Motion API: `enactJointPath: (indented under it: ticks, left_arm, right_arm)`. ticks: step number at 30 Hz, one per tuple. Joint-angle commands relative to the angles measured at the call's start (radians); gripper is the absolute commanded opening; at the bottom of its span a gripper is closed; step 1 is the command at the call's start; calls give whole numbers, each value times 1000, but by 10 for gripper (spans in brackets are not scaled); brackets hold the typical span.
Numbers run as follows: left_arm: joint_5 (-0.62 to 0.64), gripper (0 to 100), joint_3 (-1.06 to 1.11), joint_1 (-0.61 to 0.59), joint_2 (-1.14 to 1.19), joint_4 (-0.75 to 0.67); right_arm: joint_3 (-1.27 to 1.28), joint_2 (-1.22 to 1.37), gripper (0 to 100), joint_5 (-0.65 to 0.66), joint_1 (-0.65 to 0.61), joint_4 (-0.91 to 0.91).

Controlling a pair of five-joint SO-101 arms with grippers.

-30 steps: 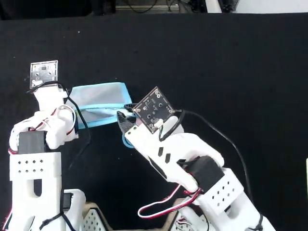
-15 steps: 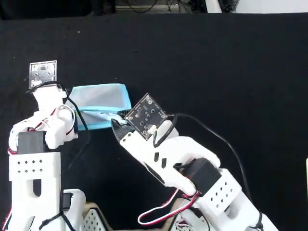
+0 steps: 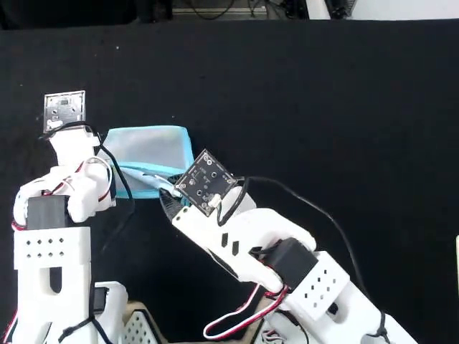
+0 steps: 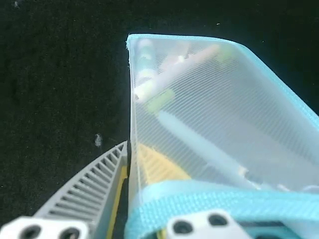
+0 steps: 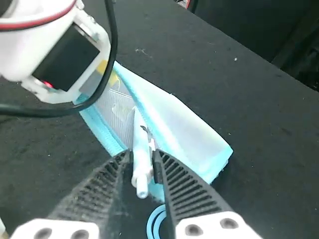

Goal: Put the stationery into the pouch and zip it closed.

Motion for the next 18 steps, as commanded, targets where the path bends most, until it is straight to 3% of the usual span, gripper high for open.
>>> enactJointPath:
  ticks: [1,13,18]
  left_arm:
    - [9,30,-2,-13,5,-8]
    - [9,30,-2,-13,5,-8]
    - [9,30,-2,-13,5,-8]
  right_arm:
    - [-1,-13,16,9,-20,-21]
    - [-1,-13,22,9,-18,-21]
    - [2,-12,214,3,-18,-15]
